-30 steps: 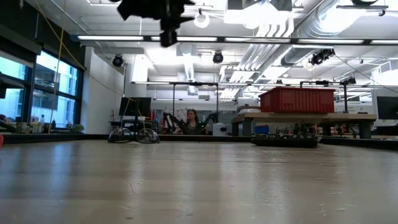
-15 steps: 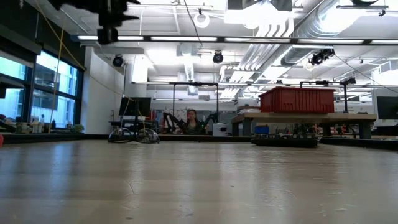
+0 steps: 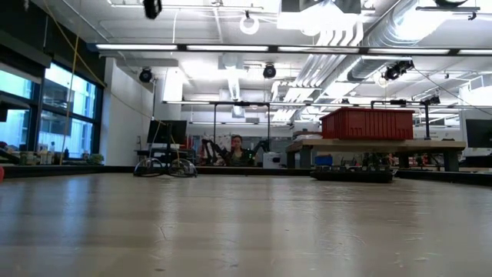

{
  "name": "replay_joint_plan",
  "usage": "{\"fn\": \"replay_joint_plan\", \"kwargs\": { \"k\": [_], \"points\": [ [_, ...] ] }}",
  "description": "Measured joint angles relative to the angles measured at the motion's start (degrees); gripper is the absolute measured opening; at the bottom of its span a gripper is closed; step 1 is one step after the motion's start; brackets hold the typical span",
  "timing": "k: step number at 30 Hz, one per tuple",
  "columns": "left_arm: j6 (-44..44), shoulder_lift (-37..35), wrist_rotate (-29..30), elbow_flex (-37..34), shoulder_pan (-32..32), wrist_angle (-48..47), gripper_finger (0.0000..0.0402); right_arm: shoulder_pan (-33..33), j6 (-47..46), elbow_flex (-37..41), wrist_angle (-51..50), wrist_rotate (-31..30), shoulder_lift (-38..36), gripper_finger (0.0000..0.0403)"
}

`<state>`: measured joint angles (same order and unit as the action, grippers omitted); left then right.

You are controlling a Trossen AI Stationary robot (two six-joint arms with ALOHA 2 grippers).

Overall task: Coil cords
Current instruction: Uncoil the black wire from the black spool

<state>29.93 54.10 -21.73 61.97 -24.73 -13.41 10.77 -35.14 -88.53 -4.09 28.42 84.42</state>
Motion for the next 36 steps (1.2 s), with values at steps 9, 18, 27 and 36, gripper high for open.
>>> {"fn": "replay_joint_plan", "kwargs": {
  "k": [9,18,27,36],
  "points": [
    [19.8,5.5,-3.7,3.9,0.3,14.4,0.0131,-0.4,2.6,0.0,-0.3,1.0,0.0,0.0],
    [32.6,9.4,-5.2,3.9,1.2,22.0,0.0131,-0.4,2.6,0.0,0.4,-1.3,0.0,0.0],
    [35.8,9.9,-6.7,3.9,2.2,21.5,0.0131,-0.4,0.5,0.0,0.5,-1.9,0.0,0.0],
    [35.5,10.1,-6.4,3.9,4.5,18.2,0.0131,-0.3,0.2,0.0,0.2,-1.9,0.0,0.0]
  ]
}}
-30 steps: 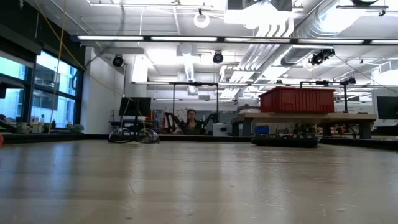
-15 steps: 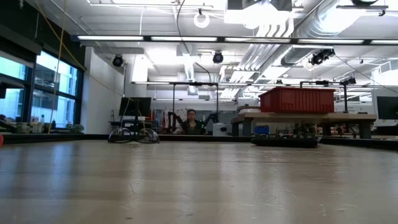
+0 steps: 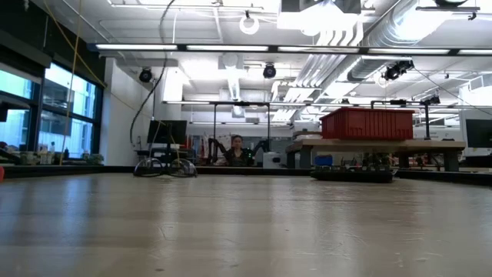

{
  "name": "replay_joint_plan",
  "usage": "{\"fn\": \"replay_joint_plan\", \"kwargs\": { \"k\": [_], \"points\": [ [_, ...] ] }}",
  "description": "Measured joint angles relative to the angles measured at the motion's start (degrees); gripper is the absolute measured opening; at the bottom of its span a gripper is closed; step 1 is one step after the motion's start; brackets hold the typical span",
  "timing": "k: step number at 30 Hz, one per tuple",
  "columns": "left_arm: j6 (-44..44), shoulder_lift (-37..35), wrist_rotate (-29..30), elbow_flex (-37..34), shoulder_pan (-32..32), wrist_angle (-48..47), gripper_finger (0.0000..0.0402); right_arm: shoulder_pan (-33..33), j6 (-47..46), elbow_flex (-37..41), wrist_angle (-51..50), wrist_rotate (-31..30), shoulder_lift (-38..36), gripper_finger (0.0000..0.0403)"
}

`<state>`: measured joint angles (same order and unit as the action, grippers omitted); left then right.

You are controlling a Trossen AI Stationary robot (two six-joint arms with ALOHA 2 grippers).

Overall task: Coil cords
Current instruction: Uncoil the black wire from the black spool

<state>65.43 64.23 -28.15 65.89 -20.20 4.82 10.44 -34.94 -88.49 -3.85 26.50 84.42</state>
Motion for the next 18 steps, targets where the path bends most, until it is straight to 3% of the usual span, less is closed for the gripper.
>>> {"fn": "replay_joint_plan", "kwargs": {
  "k": [18],
  "points": [
    [-2.6,0.8,0.8,0.0,-0.2,-1.6,0.0131,0.0,0.2,0.0,-1.1,0.0,0.0,0.0]
  ]
}}
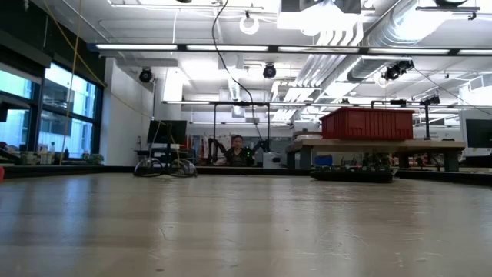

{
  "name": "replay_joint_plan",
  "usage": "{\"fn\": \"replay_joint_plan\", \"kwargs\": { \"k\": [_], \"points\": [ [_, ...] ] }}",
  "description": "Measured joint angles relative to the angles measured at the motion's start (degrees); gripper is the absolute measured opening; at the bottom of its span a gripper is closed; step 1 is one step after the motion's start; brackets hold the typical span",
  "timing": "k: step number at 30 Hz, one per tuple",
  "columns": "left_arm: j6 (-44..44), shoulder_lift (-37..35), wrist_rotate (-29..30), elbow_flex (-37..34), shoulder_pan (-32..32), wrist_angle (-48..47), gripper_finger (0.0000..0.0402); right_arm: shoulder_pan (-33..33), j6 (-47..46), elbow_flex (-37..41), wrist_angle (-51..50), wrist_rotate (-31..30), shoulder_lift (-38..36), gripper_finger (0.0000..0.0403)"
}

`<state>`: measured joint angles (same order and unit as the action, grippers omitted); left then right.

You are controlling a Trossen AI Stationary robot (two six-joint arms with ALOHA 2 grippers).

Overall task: Coil cords
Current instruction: Uncoil the black wire from the black spool

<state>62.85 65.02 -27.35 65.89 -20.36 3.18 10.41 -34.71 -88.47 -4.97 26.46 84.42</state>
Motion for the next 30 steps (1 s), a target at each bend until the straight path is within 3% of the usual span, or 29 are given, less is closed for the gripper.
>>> {"fn": "replay_joint_plan", "kwargs": {
  "k": [9,18,23,26,30],
  "points": [
    [-0.9,0.9,0.0,0.0,0.0,0.6,0.0118,0.0,-1.0,0.0,0.0,0.2,0.0,0.0],
    [-5.2,0.7,-0.9,0.0,0.0,2.7,0.0014,0.0,-3.1,0.0,0.7,1.1,0.0,0.0],
    [-5.8,0.4,-2.0,0.0,-0.3,4.1,0.0003,-0.3,-11.3,0.0,5.8,1.5,0.1,0.0003],
    [-6.0,-0.5,-3.5,0.0,-1.0,1.7,0.0002,-0.3,-16.6,0.1,9.8,3.0,-0.2,0.002],
    [-6.6,-2.5,-3.2,-0.1,-2.7,-2.2,0.0001,-0.4,-16.5,-0.2,9.6,3.8,-2.1,0.0065]
  ]
}}
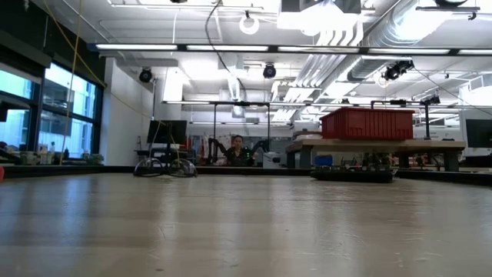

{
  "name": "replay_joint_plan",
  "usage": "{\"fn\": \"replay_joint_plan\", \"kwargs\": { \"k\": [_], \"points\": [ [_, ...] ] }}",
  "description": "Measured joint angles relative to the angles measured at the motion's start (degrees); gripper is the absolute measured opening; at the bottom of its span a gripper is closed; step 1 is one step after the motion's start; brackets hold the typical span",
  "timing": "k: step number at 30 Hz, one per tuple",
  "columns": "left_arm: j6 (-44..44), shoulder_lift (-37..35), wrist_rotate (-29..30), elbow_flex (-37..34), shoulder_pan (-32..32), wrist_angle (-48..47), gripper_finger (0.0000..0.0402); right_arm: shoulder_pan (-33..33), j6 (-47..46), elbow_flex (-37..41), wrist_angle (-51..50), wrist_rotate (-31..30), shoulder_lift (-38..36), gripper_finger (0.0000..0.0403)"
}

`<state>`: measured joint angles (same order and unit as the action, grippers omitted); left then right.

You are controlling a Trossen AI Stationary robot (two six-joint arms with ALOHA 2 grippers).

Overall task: Coil cords
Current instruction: Uncoil the black wire from the black spool

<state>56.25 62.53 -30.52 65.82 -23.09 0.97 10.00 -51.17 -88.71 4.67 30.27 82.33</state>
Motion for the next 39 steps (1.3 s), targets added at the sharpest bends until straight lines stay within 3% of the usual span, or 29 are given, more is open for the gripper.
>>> {"fn": "replay_joint_plan", "kwargs": {
  "k": [7,14,21,24,31,36,39],
  "points": [
    [-2.7,-4.1,6.1,0.0,-2.6,0.7,0.0001,0.0,15.0,0.2,-5.6,-1.5,-0.5,0.0128],
    [2.6,-4.0,14.8,0.0,-2.3,11.9,0.0,-3.7,34.6,0.3,-6.7,-17.7,3.2,0.0122],
    [1.5,-3.7,27.1,0.0,-0.9,16.6,0.0,-4.0,35.0,0.3,-3.5,-20.1,5.8,0.0119],
    [1.6,-3.6,29.1,0.0,-0.7,18.9,0.0,-3.8,34.7,0.2,-3.0,-21.3,5.7,0.0119],
    [-3.8,-3.4,29.8,0.0,-0.1,18.4,0.0,-3.5,33.2,0.2,-1.2,-22.9,5.7,0.0119],
    [-13.3,-3.7,21.3,0.0,1.7,13.5,0.0,-3.0,29.5,-0.5,3.0,-23.6,5.2,0.0119],
    [-20.3,-4.7,21.0,0.0,2.8,5.4,0.0,-1.8,22.1,-3.4,4.1,-20.2,5.0,0.0119]
  ]
}}
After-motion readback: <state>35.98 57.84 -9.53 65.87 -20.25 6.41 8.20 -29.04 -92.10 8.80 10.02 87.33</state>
